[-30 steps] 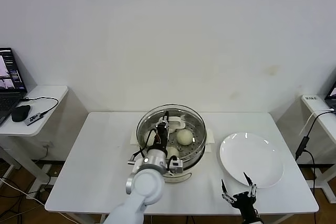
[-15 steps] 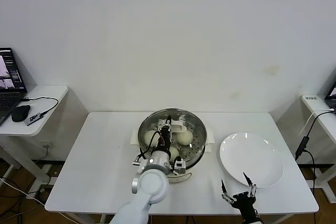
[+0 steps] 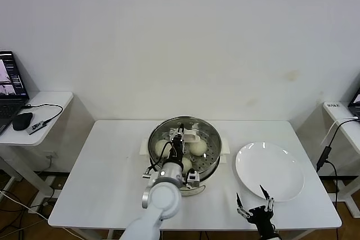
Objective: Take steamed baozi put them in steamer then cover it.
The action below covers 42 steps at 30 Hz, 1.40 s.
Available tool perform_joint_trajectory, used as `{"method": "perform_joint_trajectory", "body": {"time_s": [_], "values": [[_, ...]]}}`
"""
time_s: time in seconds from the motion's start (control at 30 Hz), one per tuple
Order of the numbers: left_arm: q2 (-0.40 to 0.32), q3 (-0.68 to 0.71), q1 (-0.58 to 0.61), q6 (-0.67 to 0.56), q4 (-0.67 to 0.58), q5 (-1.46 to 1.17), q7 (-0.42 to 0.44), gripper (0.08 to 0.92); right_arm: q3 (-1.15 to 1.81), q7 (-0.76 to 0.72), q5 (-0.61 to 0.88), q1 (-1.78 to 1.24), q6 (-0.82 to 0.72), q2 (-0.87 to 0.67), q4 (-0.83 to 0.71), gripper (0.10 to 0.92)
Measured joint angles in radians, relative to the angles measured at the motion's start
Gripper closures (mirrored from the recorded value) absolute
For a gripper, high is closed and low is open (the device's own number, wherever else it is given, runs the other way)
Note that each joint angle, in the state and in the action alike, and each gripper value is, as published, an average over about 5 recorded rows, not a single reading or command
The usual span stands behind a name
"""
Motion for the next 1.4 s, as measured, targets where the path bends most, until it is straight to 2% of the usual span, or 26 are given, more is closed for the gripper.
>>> {"method": "perform_joint_trajectory", "body": {"time_s": [0.33, 0.57, 0.67, 0.93, 1.13, 1.4], "values": [[0.038, 0.004, 0.063, -0.021, -0.101, -0.008, -0.009, 0.458, -0.004, 0.001, 0.000, -0.001, -0.002, 0.001, -0.003, 0.203], [0.086, -0.009, 0.152, -0.049, -0.236, -0.049, -0.041, 0.253, -0.007, 0.002, 0.000, -0.007, -0.002, -0.001, -0.004, 0.203], [0.111, -0.030, 0.214, -0.069, -0.305, -0.085, -0.065, 0.195, -0.007, 0.002, 0.001, -0.011, -0.002, -0.005, -0.003, 0.203], [0.160, -0.175, 0.436, -0.205, -0.429, -0.331, -0.212, 0.177, -0.018, 0.000, 0.022, -0.024, -0.002, -0.017, 0.012, 0.203], [0.168, -0.325, 0.592, -0.363, -0.439, -0.708, -0.345, 0.177, -0.024, -0.005, 0.059, -0.050, -0.006, -0.042, 0.044, 0.203], [0.178, -0.437, 0.773, -0.480, -0.418, -1.219, -0.465, 0.177, -0.041, 0.001, 0.166, -0.113, -0.017, -0.116, 0.098, 0.203]]}}
